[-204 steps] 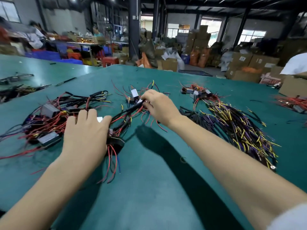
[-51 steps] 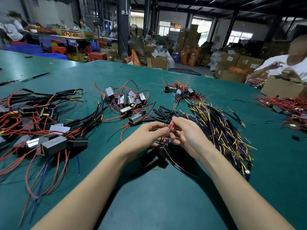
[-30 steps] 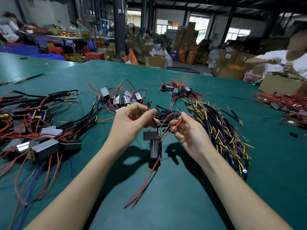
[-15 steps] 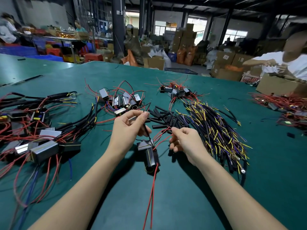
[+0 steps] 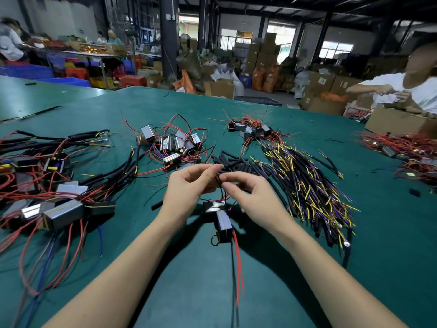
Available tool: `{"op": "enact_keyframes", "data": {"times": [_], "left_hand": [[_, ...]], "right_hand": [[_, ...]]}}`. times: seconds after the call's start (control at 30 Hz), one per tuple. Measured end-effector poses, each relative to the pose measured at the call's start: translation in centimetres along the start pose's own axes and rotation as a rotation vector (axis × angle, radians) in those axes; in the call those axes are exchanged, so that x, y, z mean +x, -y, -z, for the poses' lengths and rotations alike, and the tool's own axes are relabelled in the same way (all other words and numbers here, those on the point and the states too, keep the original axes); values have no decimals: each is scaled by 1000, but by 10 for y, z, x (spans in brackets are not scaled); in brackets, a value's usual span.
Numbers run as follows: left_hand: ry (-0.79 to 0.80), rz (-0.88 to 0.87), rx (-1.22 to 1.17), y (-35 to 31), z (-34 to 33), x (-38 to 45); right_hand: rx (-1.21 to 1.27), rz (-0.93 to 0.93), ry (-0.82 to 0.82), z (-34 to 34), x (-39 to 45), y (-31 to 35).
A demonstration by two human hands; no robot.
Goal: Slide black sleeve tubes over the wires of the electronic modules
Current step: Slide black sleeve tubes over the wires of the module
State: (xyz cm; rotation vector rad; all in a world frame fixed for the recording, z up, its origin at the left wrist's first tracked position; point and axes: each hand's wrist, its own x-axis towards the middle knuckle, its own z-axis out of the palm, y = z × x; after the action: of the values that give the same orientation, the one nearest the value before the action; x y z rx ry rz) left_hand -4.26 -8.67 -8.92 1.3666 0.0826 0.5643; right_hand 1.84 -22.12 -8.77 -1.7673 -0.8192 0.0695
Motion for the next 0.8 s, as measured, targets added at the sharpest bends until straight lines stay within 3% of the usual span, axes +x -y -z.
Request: {"op": "enact_keyframes", "data": {"times": [0.17, 0.33, 0.43, 0.53, 0.67, 0.8], "left_hand": [[37, 17, 0, -5, -1, -4], [5, 12, 0, -2, -2, -2], [-21, 54, -101, 0, -1, 0], [-36, 69, -77, 1, 0, 1], [-6, 79, -3, 2, 0, 1], [36, 106, 30, 4, 1, 0]], "right_hand": [[259, -88, 45, -6, -3, 0], [232, -108, 33, -2, -2, 6], [109, -149, -225, 21, 7, 7], [-241, -199, -470, 54, 12, 1], [-618, -403, -384, 67, 5, -14], [-731, -436, -267, 46, 4, -22]]}}
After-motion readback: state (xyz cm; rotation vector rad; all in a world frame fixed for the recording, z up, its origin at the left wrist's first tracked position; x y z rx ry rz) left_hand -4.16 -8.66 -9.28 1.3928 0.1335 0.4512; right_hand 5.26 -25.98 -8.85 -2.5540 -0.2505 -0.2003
